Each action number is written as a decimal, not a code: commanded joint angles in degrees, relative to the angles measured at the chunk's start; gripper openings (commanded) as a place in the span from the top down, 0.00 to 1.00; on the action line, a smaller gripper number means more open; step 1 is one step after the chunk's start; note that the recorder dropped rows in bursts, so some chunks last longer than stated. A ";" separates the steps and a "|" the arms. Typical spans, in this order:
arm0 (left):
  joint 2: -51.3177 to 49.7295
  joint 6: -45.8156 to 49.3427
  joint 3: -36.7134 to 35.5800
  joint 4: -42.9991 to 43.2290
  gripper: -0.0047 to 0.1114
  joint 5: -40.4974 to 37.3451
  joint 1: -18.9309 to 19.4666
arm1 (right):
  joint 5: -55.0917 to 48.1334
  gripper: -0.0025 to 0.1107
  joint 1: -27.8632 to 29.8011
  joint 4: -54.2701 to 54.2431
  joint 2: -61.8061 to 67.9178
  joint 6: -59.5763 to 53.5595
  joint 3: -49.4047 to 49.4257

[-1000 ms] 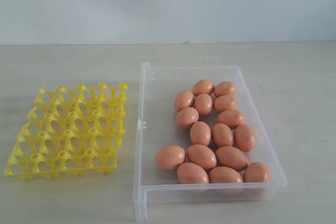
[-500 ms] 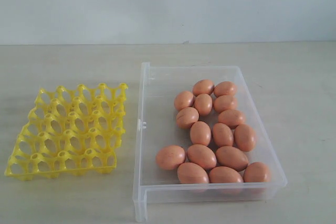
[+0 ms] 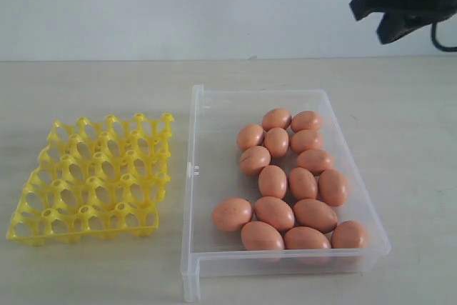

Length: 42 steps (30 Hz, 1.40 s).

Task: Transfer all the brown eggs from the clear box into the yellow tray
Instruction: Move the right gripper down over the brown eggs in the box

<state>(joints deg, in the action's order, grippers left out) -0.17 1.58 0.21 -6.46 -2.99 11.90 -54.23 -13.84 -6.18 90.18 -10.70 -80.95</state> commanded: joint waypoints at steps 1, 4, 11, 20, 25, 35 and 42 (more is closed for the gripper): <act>0.17 -0.65 -0.21 -0.65 0.93 0.13 0.08 | 1.03 0.98 0.07 -15.53 4.80 -10.99 -0.99; 0.17 -0.65 -0.21 -0.65 0.93 0.13 0.08 | 2.67 0.97 0.07 -18.93 7.67 -12.23 -0.99; 0.17 -0.65 -0.21 -0.65 0.93 0.13 0.08 | 2.46 0.63 0.07 -23.14 13.73 -12.98 -0.99; 0.17 -0.65 -0.21 -0.65 0.93 0.13 0.08 | 9.12 0.50 -5.52 -25.56 19.78 -15.63 -0.99; 0.17 -0.65 -0.21 -0.65 0.93 0.13 0.08 | 14.44 0.50 -9.00 -20.17 22.39 -11.98 -0.99; 0.17 -0.65 -0.21 -0.65 0.93 0.13 0.08 | 15.65 0.51 -10.75 -4.78 24.69 5.81 -0.99; 0.17 -0.65 -0.21 -0.65 0.93 0.13 0.08 | 17.82 0.51 -10.75 -6.39 27.04 6.46 -0.99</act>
<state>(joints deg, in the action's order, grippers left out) -0.17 1.58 0.21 -6.46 -2.99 11.90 -37.62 -24.53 -12.24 116.57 -4.83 -81.60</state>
